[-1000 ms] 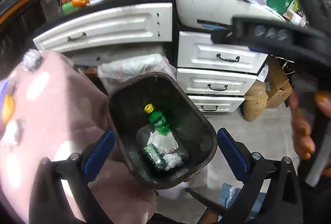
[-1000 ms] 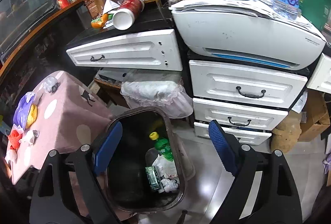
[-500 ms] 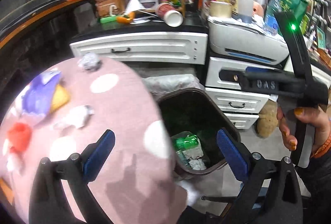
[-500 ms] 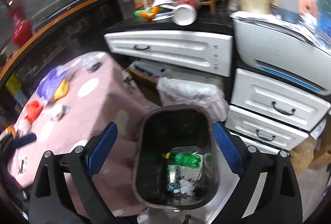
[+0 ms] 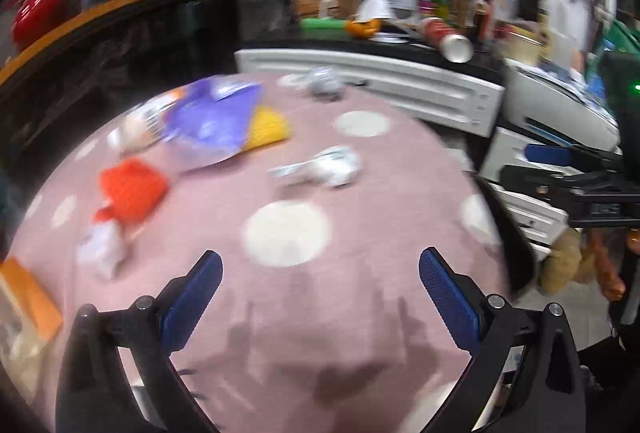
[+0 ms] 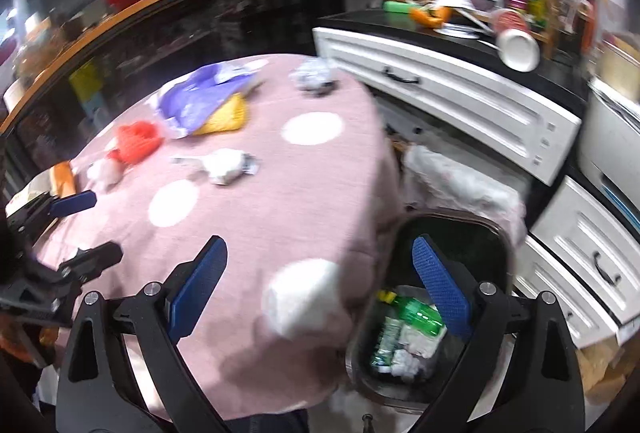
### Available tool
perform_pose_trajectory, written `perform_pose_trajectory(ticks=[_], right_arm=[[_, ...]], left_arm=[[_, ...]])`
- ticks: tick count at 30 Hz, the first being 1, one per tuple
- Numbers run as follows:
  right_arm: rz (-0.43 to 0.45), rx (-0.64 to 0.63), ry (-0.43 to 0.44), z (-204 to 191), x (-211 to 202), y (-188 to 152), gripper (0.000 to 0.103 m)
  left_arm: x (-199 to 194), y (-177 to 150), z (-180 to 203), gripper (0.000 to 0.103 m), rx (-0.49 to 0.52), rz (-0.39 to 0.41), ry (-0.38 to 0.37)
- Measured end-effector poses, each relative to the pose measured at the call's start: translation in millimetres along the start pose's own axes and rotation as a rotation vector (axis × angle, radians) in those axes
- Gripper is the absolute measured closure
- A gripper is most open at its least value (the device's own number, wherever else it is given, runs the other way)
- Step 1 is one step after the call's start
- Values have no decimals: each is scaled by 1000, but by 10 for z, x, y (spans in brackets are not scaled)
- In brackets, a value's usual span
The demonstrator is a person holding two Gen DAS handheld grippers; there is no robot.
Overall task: Collect trash
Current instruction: 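Grasp the white plastic bag with the right tool while the left tool grasps a white bag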
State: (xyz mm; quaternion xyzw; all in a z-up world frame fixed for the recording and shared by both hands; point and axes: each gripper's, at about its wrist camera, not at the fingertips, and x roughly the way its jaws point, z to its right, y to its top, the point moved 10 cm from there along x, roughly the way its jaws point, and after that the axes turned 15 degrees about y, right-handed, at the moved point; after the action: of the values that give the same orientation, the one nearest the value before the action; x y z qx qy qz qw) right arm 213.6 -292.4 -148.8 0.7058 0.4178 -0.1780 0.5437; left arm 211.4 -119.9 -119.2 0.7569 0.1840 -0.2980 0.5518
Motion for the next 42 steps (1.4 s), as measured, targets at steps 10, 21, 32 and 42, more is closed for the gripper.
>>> perform_pose_trajectory(ticks=[10,21,32,42], right_arm=[[-84,-108,83,-602,642,237,10],[-194,-231,52,-774,1304,403,11],[-235,-252,13,-692,1504,380,72],[-160,-253,54,-845,1056,341,73]], left_arm=[[299,-157,-1235,6,-145,-65,200],[730,-118,-1753,13,-188,-134,252],[762,-171,-1848,91,-294,-155,201],[217,-170,-1808,92,-319,-47,209]])
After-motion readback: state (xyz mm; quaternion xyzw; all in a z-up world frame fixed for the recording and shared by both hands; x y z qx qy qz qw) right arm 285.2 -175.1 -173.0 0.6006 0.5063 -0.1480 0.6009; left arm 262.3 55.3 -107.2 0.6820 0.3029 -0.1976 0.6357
